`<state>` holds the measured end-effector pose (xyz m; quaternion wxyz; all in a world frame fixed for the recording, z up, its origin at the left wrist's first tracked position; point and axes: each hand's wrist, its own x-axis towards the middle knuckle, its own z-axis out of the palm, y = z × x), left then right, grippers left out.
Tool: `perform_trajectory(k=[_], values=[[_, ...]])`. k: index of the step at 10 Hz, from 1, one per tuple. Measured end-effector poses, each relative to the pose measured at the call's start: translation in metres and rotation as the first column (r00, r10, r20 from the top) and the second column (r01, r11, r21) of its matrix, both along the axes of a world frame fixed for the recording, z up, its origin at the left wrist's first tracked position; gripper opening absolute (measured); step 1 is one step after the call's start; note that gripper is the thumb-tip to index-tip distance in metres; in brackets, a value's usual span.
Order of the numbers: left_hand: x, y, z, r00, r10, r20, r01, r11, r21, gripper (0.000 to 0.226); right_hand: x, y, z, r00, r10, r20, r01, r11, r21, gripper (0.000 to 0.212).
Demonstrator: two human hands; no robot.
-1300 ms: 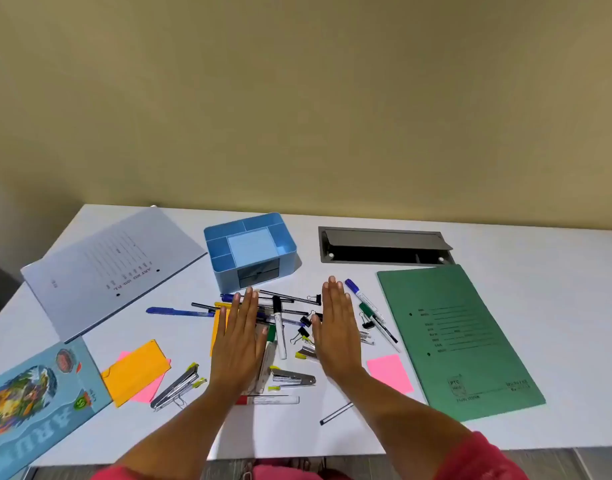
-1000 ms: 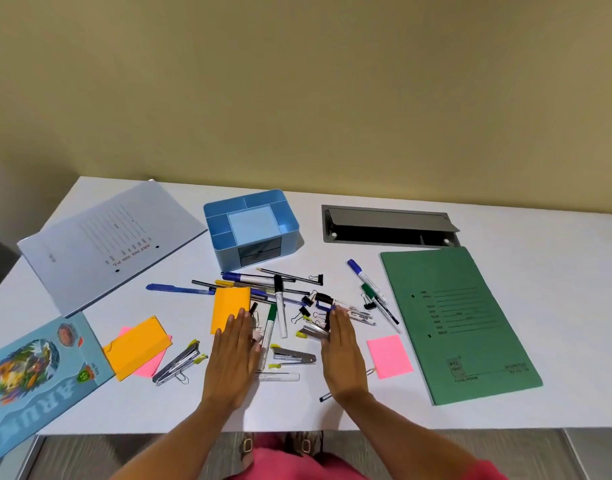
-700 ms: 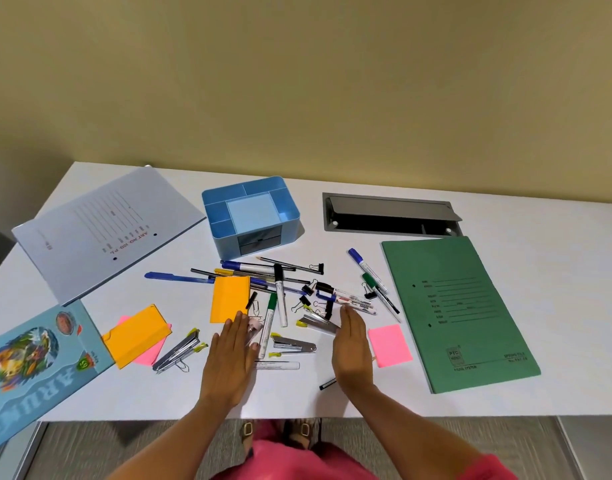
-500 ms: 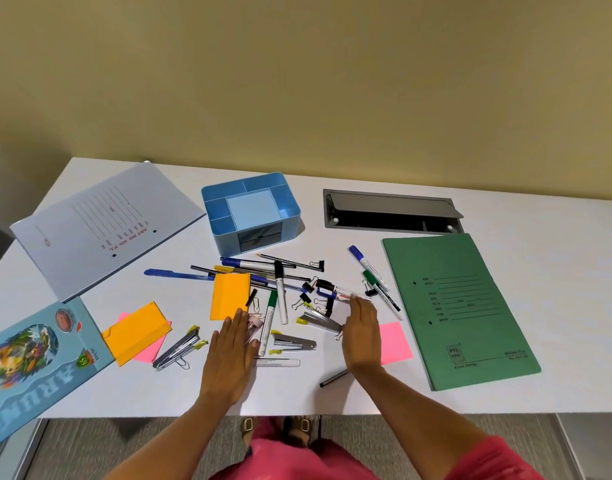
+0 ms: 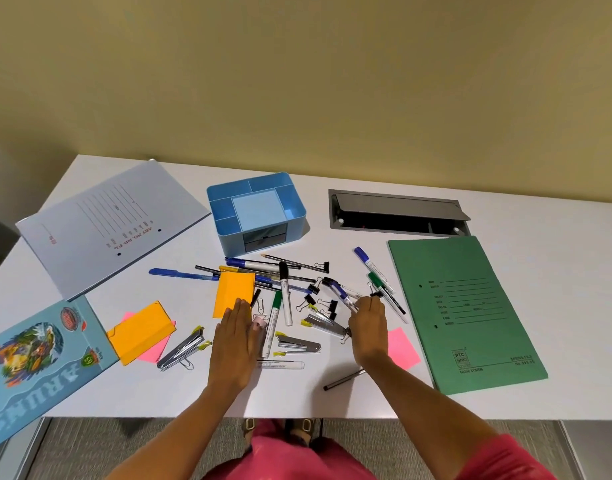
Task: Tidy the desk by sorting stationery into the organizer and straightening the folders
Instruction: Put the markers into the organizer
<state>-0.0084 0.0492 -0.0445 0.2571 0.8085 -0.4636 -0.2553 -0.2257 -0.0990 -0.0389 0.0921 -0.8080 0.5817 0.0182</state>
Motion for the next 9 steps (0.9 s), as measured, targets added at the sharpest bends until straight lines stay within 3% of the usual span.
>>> perform_trajectory(k=[1,2,3,4,5,6,9], values=[[0.006,-0.013,0.009,1.000,0.002,0.018,-0.001,0.998,-0.062,0.065,0.011,0.001,0.011,0.962,0.007,0.271,0.028,0.992,-0.123,0.016],[0.016,-0.033,0.022,0.978,0.165,-0.131,-0.183,0.973,-0.138,0.051,0.030,-0.004,0.024,0.823,-0.137,0.551,0.192,0.980,-0.044,0.015],[0.027,-0.058,0.039,0.895,0.356,-0.267,-0.392,0.915,-0.093,0.053,0.053,-0.017,0.042,0.653,-0.117,0.748,0.170,0.985,0.007,0.015],[0.046,-0.084,0.055,0.750,0.526,-0.401,-0.587,0.809,-0.034,0.048,0.077,-0.033,0.067,0.510,-0.159,0.845,0.194,0.979,0.067,0.018],[0.067,-0.106,0.065,0.651,0.597,-0.469,-0.668,0.744,0.020,0.047,0.101,-0.054,0.084,0.424,-0.204,0.882,0.195,0.972,0.131,0.011],[0.085,-0.121,0.066,0.633,0.592,-0.500,-0.669,0.743,0.033,0.046,0.122,-0.075,0.097,0.400,-0.207,0.893,0.214,0.968,0.129,0.017],[0.114,-0.140,0.061,0.654,0.483,-0.583,-0.556,0.829,0.063,0.043,0.161,-0.119,0.102,0.566,-0.040,0.823,0.113,0.993,-0.030,0.012]])
